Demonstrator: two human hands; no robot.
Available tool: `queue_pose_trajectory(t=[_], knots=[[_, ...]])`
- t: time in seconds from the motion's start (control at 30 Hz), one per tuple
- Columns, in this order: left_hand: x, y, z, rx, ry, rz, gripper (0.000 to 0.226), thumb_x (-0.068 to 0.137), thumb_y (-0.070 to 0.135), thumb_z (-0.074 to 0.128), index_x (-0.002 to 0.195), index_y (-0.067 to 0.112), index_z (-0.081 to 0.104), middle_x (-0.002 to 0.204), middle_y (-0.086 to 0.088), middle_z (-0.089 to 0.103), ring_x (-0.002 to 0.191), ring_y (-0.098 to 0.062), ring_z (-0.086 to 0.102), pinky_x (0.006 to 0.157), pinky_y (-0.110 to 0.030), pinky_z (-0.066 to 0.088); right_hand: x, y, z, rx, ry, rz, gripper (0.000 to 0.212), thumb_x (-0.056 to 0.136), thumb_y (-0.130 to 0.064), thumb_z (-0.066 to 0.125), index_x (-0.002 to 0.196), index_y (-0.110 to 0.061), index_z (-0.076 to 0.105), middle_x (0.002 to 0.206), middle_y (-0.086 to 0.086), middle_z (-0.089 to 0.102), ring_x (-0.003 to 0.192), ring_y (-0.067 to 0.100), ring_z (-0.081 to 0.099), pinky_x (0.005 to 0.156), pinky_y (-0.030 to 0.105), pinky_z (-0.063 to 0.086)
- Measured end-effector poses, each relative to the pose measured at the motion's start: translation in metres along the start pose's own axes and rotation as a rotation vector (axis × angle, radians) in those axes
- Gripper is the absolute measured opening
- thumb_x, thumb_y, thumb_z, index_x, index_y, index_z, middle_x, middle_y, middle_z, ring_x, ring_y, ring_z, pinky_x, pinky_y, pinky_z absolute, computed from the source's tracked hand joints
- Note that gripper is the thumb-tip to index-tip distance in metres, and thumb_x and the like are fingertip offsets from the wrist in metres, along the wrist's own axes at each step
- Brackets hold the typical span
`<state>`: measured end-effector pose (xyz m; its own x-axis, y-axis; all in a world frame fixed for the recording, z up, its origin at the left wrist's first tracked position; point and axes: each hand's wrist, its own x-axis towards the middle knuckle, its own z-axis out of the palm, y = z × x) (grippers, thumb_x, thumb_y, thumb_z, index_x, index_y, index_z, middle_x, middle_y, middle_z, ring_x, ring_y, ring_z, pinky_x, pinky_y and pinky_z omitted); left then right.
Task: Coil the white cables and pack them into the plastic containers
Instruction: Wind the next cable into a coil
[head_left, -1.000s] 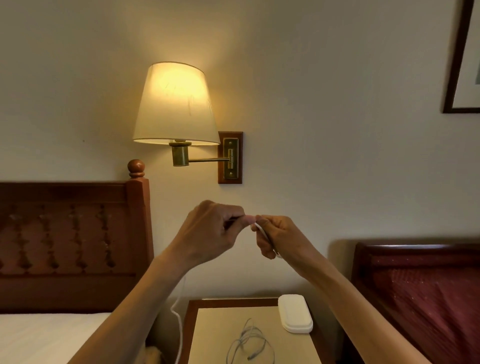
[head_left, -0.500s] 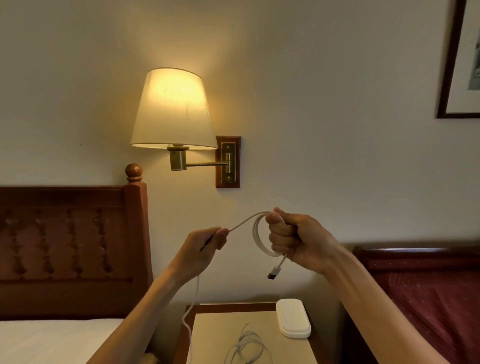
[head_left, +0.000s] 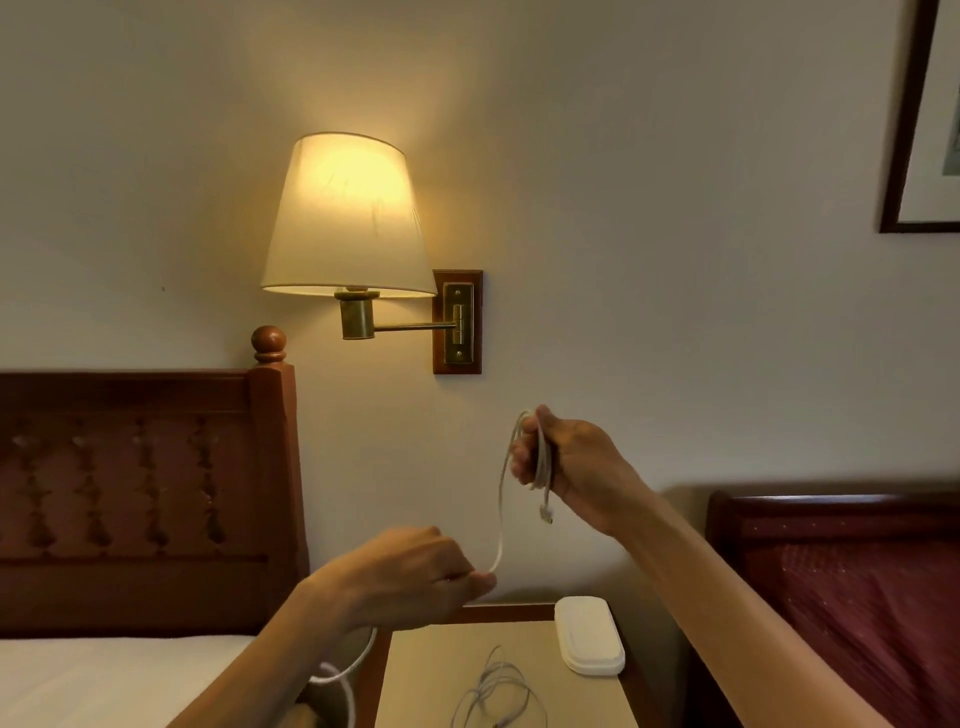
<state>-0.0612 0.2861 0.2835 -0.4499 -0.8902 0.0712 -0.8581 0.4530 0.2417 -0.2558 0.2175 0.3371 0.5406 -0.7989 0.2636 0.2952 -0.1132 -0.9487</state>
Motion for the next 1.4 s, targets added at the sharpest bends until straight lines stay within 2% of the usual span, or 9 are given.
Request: queue_pose_trajectory(t=[0.13, 0.27, 0.63, 0.87, 1.03, 1.17, 1.23, 1.33, 1.4], knots=[[-0.006, 0.017, -0.038, 0.048, 0.186, 0.204, 0.047, 0.099, 0.054, 0.038, 0.062, 0.027, 0.05, 0.052, 0.008, 0.04, 0.045, -0.017, 0.039, 0.051, -0.026, 0.033, 0.002, 0.014, 0.014, -0.305, -0.06, -0.038, 0.04, 0.106, -0.028, 0.025, 0.088, -0.004, 0.052, 0.068, 0.006, 0.069, 0.064, 0.019, 0.068, 0.067, 0.027, 0.056], [-0.002, 0.01, -0.062, 0.107, 0.451, 0.3, 0.052, 0.096, 0.056, 0.034, 0.065, 0.023, 0.057, 0.045, 0.013, 0.036, 0.042, -0.016, 0.042, 0.046, -0.018, 0.029, 0.002, 0.02, 0.018, -0.566, -0.077, -0.084, 0.044, 0.105, -0.03, 0.029, 0.08, -0.008, 0.057, 0.059, 0.001, 0.062, 0.053, 0.015, 0.059, 0.063, 0.023, 0.051], [0.029, -0.006, -0.073, 0.125, 0.851, 0.286, 0.034, 0.098, 0.052, 0.04, 0.074, 0.035, 0.057, 0.046, 0.02, 0.039, 0.04, -0.009, 0.044, 0.047, -0.014, 0.029, -0.016, 0.002, 0.016, -0.037, -0.159, -0.005, 0.045, 0.106, -0.03, 0.024, 0.085, -0.007, 0.057, 0.054, -0.001, 0.037, 0.047, 0.01, 0.034, 0.052, 0.021, 0.034], [0.051, -0.024, -0.042, -0.17, 0.816, 0.277, 0.051, 0.097, 0.059, 0.032, 0.074, 0.019, 0.054, 0.057, 0.011, 0.047, 0.05, -0.013, 0.046, 0.052, -0.023, 0.036, -0.018, -0.011, 0.001, 0.427, -0.28, 0.124, 0.043, 0.106, -0.027, 0.025, 0.079, -0.012, 0.055, 0.055, -0.003, 0.04, 0.047, 0.008, 0.036, 0.049, 0.021, 0.038], [0.043, -0.073, -0.009, -0.293, 0.779, 0.143, 0.031, 0.1, 0.043, 0.041, 0.075, 0.028, 0.052, 0.062, 0.017, 0.05, 0.055, -0.006, 0.044, 0.056, -0.021, 0.035, -0.019, -0.028, -0.02, 0.559, -0.21, 0.054, 0.039, 0.105, -0.028, 0.029, 0.078, -0.013, 0.052, 0.052, -0.007, 0.033, 0.043, 0.007, 0.031, 0.047, 0.02, 0.035], [0.031, -0.084, 0.022, -0.277, 0.733, 0.007, 0.027, 0.099, 0.036, 0.044, 0.076, 0.03, 0.055, 0.065, 0.015, 0.056, 0.054, -0.006, 0.049, 0.054, -0.022, 0.038, -0.018, -0.037, -0.028, 0.442, -0.103, -0.029, 0.037, 0.106, -0.029, 0.028, 0.08, -0.014, 0.05, 0.053, -0.005, 0.033, 0.045, 0.009, 0.033, 0.049, 0.021, 0.037], [0.023, -0.066, 0.034, -0.198, 0.525, -0.042, 0.028, 0.101, 0.028, 0.047, 0.077, 0.037, 0.057, 0.068, 0.018, 0.057, 0.063, -0.002, 0.055, 0.062, -0.019, 0.042, -0.013, -0.034, -0.03, 0.29, -0.022, -0.07, 0.037, 0.106, -0.03, 0.028, 0.081, -0.013, 0.05, 0.055, -0.004, 0.037, 0.048, 0.01, 0.036, 0.051, 0.021, 0.039], [0.013, -0.015, 0.027, 0.005, 0.205, 0.099, 0.028, 0.101, 0.037, 0.045, 0.074, 0.035, 0.053, 0.066, 0.019, 0.052, 0.062, -0.001, 0.052, 0.064, -0.017, 0.039, -0.004, -0.016, -0.026, -0.025, 0.023, -0.103, 0.039, 0.106, -0.032, 0.032, 0.084, -0.011, 0.055, 0.061, 0.001, 0.052, 0.055, 0.015, 0.049, 0.058, 0.025, 0.046], [0.006, 0.016, 0.007, 0.054, 0.245, 0.241, 0.029, 0.101, 0.04, 0.041, 0.076, 0.031, 0.051, 0.062, 0.014, 0.048, 0.056, -0.006, 0.048, 0.058, -0.016, 0.036, -0.002, -0.001, -0.02, -0.3, 0.071, -0.125, 0.038, 0.105, -0.032, 0.037, 0.084, -0.008, 0.058, 0.064, 0.004, 0.062, 0.058, 0.016, 0.059, 0.063, 0.028, 0.05]])
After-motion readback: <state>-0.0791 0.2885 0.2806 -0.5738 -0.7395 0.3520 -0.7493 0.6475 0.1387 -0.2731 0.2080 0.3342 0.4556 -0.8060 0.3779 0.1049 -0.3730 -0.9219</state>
